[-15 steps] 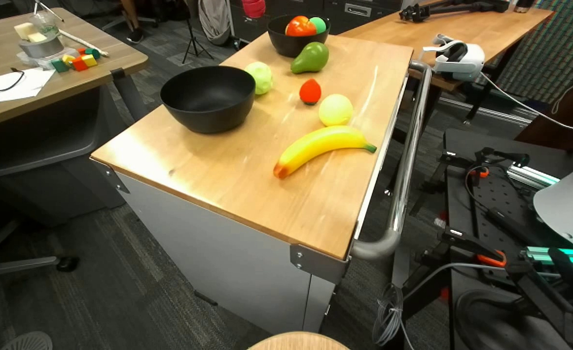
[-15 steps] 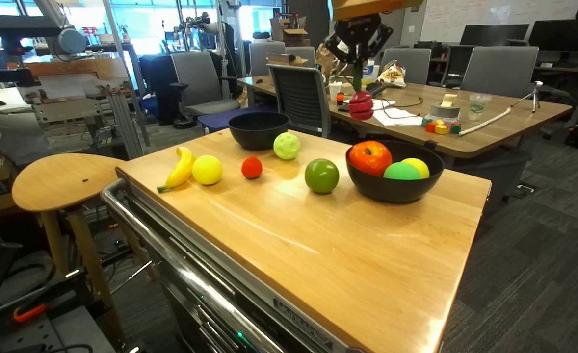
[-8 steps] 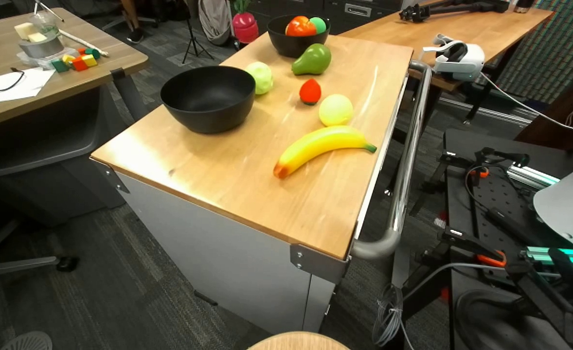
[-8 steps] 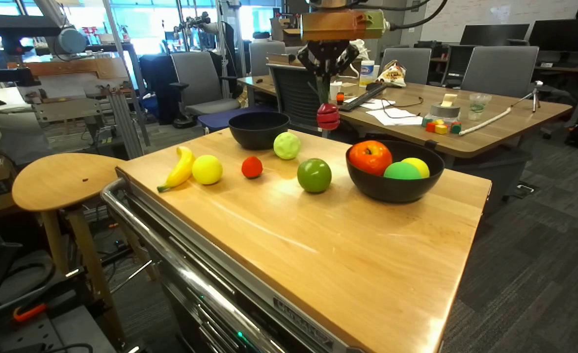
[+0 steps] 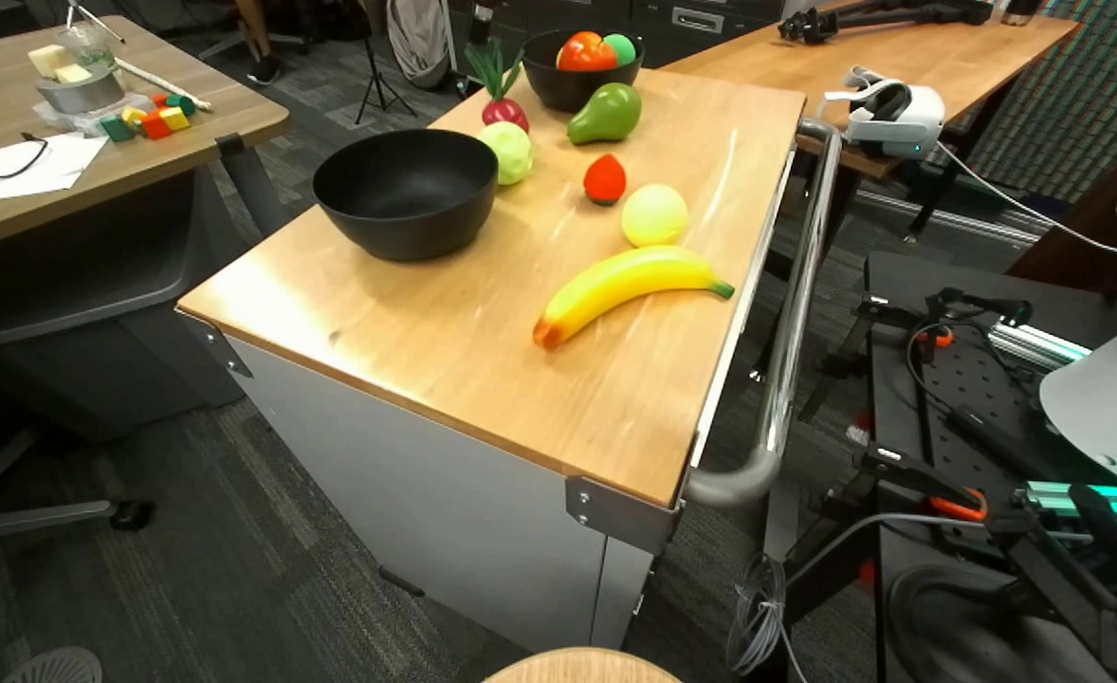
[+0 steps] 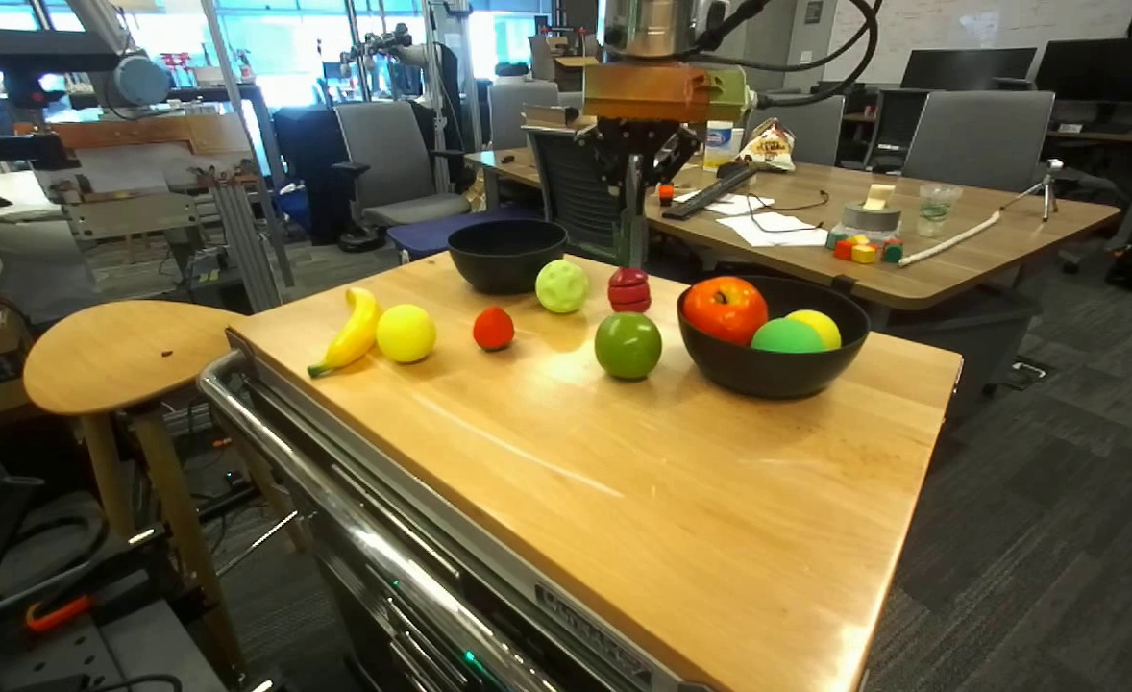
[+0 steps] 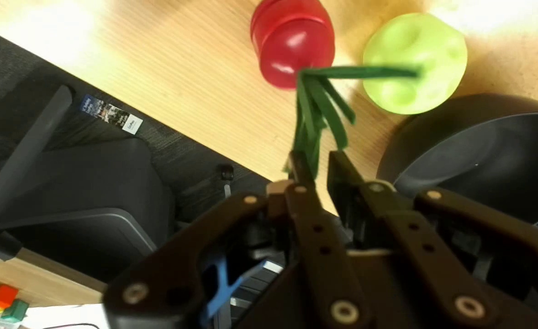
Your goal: Move the fruit and vegetable toys from the bowls to the counter
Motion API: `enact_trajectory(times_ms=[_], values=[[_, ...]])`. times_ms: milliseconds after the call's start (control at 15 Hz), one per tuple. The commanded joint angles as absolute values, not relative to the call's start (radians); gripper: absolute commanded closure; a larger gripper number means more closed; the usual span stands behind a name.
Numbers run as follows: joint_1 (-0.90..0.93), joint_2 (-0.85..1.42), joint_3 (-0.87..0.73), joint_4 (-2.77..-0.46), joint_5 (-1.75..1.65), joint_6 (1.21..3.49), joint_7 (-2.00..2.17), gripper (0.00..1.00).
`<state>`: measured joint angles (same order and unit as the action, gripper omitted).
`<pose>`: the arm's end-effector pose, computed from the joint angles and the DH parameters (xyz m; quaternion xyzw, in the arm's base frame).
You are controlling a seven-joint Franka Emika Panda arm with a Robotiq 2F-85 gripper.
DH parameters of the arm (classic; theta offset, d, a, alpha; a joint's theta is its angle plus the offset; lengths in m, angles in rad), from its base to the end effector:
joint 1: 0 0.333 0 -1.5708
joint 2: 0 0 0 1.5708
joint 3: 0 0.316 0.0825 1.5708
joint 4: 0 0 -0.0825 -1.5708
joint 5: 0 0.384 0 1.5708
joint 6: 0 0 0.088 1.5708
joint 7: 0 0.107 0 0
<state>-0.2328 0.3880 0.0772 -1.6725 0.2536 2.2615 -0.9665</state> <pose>0.6734 -0.1049 0.4008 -0.9346 -0.3200 -0.1475 0.0481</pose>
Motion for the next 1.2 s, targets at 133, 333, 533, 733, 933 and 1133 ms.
enact_trajectory(times_ms=[133,333,533,733,933,1133], values=[[-0.210,0.311,0.016,-1.632,0.210,2.141,-0.806,0.33],[-0.219,0.301,-0.025,-1.565,0.184,2.086,-0.691,0.11],[-0.235,0.312,-0.077,-1.517,0.156,2.057,-0.557,0.00],[-0.250,0.333,-0.115,-1.507,0.139,2.046,-0.427,0.00],[-0.261,0.322,-0.110,-1.544,0.158,2.063,-0.443,0.00],[-0.257,0.336,-0.115,-1.537,0.149,2.039,-0.394,0.00]])
